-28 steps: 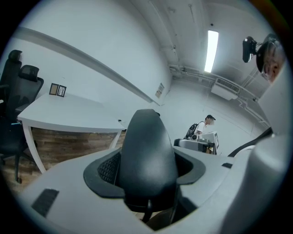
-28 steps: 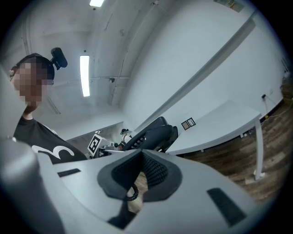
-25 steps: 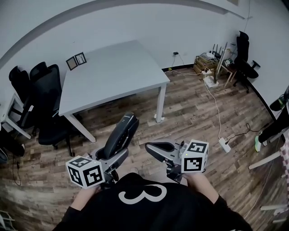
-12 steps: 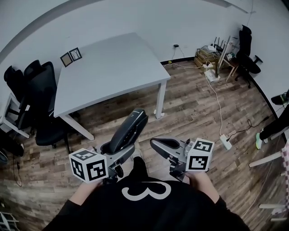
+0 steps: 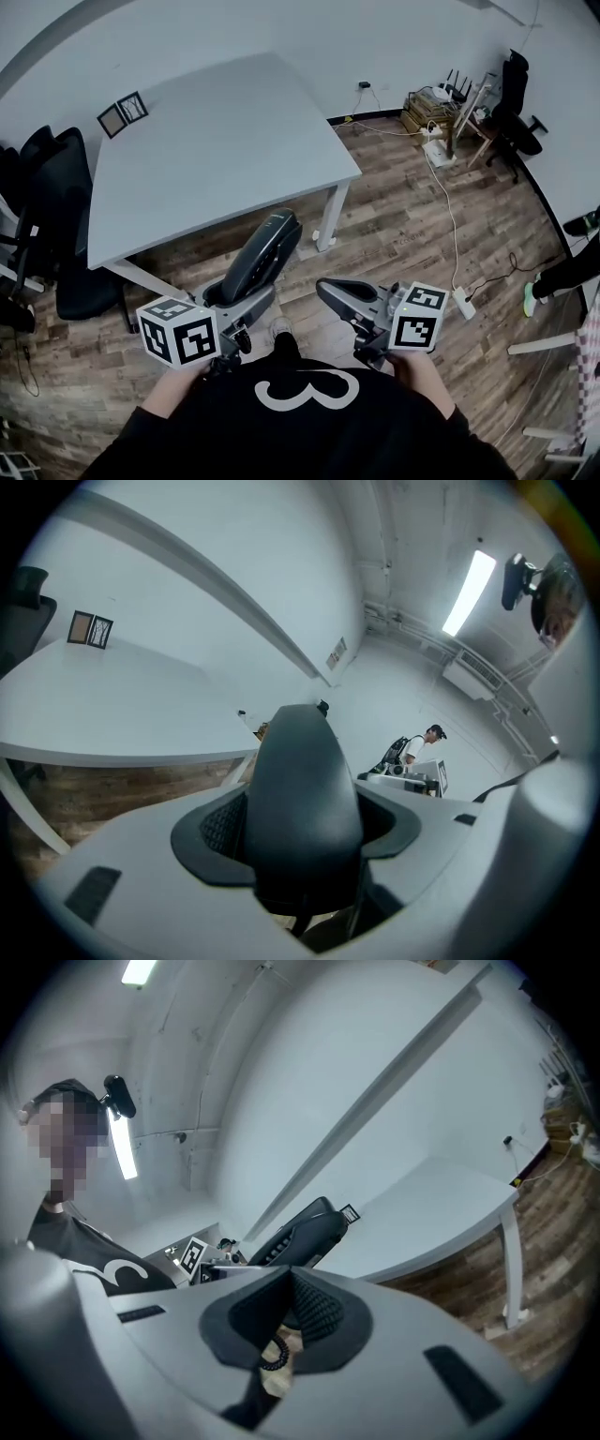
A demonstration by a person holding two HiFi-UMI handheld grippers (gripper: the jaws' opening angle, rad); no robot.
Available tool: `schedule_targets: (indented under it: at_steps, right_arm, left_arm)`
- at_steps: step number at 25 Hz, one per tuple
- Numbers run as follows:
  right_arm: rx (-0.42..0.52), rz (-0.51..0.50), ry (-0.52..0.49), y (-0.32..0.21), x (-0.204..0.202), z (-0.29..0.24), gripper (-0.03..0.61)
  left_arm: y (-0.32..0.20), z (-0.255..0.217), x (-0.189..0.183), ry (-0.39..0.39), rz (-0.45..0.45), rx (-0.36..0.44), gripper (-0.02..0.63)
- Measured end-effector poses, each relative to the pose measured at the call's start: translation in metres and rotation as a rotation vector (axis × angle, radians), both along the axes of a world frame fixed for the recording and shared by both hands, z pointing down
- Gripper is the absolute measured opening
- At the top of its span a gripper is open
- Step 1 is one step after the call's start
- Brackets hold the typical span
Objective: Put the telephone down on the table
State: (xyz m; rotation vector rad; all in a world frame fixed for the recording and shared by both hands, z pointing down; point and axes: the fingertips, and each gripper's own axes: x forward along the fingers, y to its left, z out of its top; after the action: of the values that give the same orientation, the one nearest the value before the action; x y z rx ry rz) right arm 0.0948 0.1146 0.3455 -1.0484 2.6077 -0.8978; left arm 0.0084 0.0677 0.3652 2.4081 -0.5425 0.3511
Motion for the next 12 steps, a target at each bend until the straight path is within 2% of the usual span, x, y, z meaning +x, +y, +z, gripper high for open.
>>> schedule_targets:
  at_steps: [7,12]
  right_arm:
    - [-0.037,-0.034,0.031,-0.112,0.003,-0.001,0.005]
    - [-0.055,-0.076,0.086,-0.173,-0.002,0.005,0.005]
  left_arm:
    - [-0.115,-0.001,0.004,0.011,-0.033,0.003,0.291]
    - [-0.172,-0.001,-0.008,0.054,-0.079,0.006,0.291]
